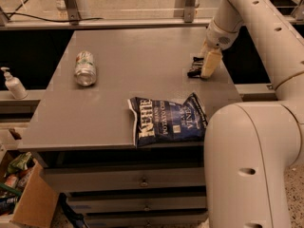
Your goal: Move rxbar chocolate near 7up can
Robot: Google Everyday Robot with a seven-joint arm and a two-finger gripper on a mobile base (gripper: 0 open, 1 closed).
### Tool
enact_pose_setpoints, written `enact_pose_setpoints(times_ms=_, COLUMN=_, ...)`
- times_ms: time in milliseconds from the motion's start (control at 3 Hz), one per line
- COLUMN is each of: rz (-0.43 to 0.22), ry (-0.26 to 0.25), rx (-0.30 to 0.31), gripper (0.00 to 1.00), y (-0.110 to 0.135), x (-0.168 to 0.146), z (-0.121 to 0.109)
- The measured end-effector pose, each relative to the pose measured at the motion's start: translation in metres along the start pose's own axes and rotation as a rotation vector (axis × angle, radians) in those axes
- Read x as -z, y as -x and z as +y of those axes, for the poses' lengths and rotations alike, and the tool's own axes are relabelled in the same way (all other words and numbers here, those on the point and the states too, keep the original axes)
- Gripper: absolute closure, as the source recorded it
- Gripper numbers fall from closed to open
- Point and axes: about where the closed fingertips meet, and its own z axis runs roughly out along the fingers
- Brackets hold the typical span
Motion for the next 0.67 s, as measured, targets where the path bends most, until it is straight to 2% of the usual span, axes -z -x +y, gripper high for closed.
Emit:
enact_pose_setpoints(times_ms=333, rz=-0.037, ry=0.02, rx=0.011, gripper=1.0, y=0.022, x=0.019, z=0.014)
enact_pose_setpoints(times_ms=667, rz=-0.101, ry=0.034, rx=0.059, gripper=1.0, y=0.056, x=0.045, z=0.031)
